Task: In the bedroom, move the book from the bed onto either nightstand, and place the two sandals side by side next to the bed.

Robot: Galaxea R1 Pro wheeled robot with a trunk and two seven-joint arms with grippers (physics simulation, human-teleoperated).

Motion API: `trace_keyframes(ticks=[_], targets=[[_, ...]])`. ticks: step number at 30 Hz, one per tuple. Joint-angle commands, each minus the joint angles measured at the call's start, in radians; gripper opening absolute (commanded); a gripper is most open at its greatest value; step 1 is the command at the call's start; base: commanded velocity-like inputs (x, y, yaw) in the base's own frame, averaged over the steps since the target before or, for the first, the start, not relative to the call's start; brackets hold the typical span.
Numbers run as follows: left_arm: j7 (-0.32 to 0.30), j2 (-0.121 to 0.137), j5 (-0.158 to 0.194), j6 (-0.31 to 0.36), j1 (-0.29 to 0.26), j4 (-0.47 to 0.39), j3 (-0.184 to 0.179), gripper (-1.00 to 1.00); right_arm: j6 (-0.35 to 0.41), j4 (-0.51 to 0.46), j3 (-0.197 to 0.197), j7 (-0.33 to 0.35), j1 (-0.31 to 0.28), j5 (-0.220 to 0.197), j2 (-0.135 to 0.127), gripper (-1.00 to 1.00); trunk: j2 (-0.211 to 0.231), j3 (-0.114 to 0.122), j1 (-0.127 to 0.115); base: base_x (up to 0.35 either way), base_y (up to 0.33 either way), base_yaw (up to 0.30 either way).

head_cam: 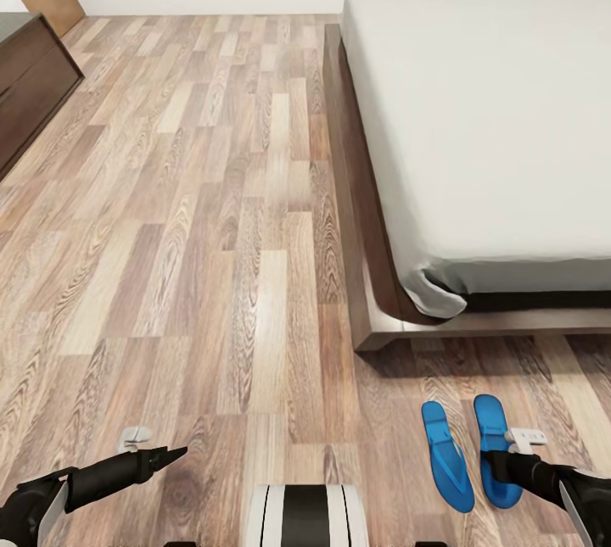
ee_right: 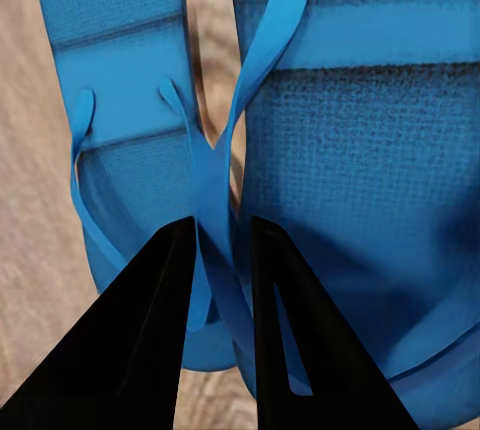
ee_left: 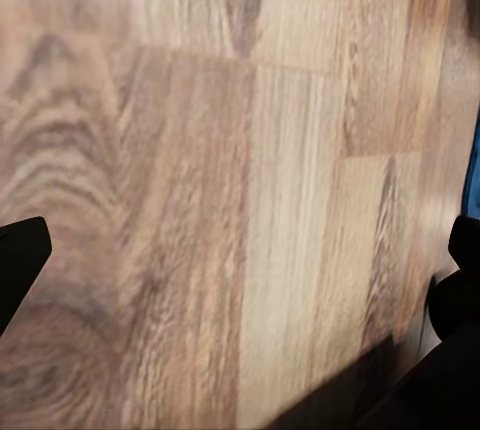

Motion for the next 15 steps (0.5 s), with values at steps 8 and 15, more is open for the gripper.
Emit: trace_keyframes(ticks=[8, 15], targets=[[-0.007, -0.001, -0.009, 0.01, -0.001, -0.001, 0.008, 1.0, 0.004, -0.001, -0.005, 0.011, 0.0, 0.009, 0.001, -1.0, 0.0, -0.004, 0.0, 0.0, 0.0, 0.0], [-0.007, -0.001, -0.009, 0.01, -0.001, -0.001, 0.008, 1.0, 0.004, -0.001, -0.005, 0.01, 0.0, 0.009, 0.001, -1.0, -0.002, -0.028, 0.003, 0.0, 0.0, 0.0]])
